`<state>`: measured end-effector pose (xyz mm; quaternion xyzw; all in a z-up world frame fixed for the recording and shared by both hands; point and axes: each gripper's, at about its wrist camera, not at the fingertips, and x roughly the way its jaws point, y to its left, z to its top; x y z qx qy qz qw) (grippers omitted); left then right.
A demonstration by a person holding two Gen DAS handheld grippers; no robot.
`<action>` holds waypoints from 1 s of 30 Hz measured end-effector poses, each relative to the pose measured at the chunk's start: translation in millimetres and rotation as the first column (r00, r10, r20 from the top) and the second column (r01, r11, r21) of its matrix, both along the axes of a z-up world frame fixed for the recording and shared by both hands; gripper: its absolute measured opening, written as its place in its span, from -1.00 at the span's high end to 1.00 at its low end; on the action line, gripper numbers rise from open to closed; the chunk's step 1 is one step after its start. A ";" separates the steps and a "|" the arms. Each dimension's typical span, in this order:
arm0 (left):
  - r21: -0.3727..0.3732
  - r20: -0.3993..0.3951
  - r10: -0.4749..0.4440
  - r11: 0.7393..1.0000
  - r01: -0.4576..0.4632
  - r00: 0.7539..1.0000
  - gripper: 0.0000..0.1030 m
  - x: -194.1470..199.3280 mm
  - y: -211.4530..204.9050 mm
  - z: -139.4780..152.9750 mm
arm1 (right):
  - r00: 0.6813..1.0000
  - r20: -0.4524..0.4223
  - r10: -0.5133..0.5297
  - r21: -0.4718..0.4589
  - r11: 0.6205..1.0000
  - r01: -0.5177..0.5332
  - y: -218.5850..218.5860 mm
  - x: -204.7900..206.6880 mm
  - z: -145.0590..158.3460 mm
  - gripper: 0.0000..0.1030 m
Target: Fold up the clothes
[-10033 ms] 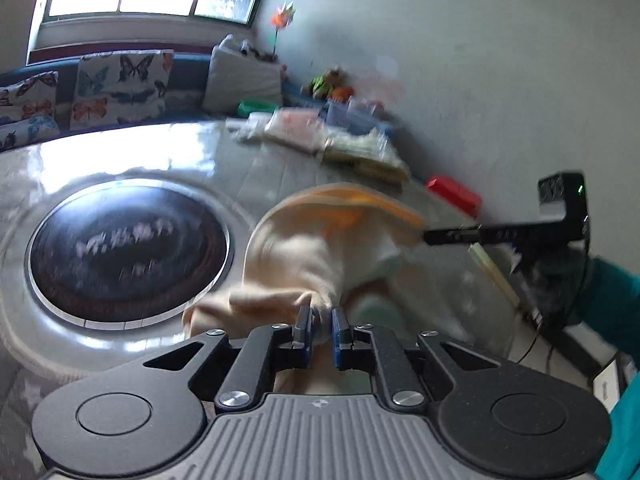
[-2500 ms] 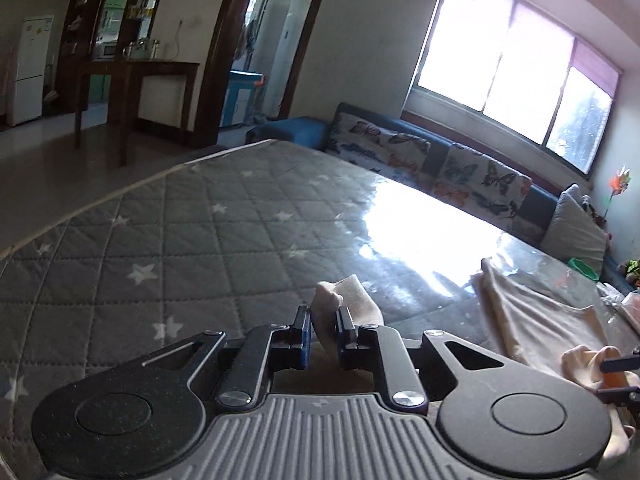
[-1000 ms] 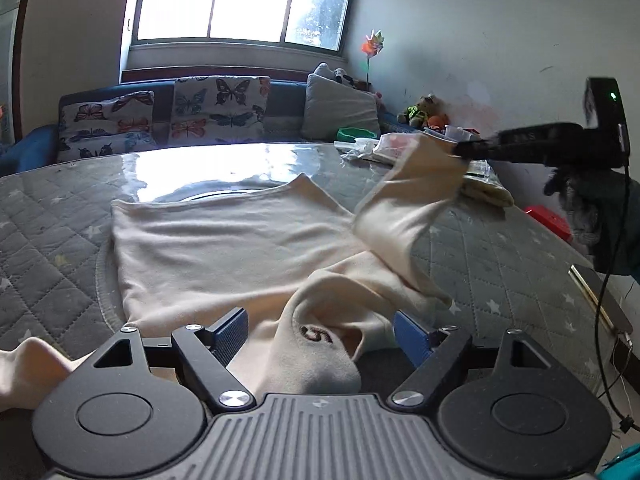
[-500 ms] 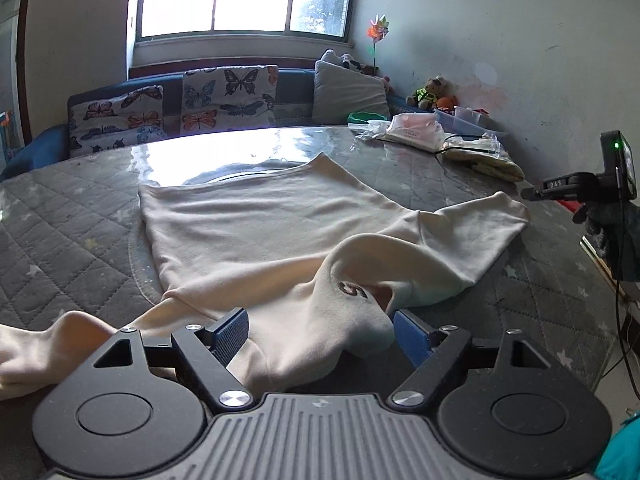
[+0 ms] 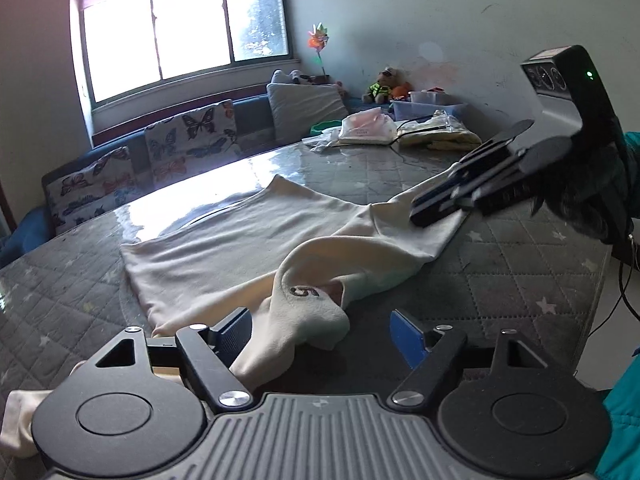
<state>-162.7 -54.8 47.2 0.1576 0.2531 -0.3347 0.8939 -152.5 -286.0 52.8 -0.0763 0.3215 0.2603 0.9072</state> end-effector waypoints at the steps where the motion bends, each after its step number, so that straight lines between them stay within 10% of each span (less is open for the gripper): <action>1: 0.005 -0.001 -0.001 1.000 0.001 1.000 -0.41 2.7 -0.8 -1.2 | 0.999 0.002 0.042 -0.025 0.999 -0.042 11.6 1.4 -2.4 0.59; 10: 0.091 0.012 -0.027 0.996 0.025 1.000 0.04 16.0 -1.1 -19.2 | 0.975 0.045 0.219 -0.249 0.947 -0.202 68.8 1.7 -24.9 0.55; 16: 0.019 -0.031 -0.024 1.000 0.025 0.999 0.63 25.7 11.4 -15.8 | 0.981 0.043 0.188 -0.167 0.970 -0.178 55.9 -3.8 -12.6 0.84; 22: -0.185 -0.124 -0.066 0.982 0.042 0.990 0.64 33.4 47.1 8.7 | 0.982 -0.001 0.189 0.035 0.981 -0.189 12.7 -7.8 25.0 0.84; 30: -0.086 -0.142 -0.130 0.989 0.119 0.981 0.28 19.9 50.8 8.1 | 0.950 -0.149 0.276 0.007 0.961 -0.278 -18.2 -23.4 20.6 0.72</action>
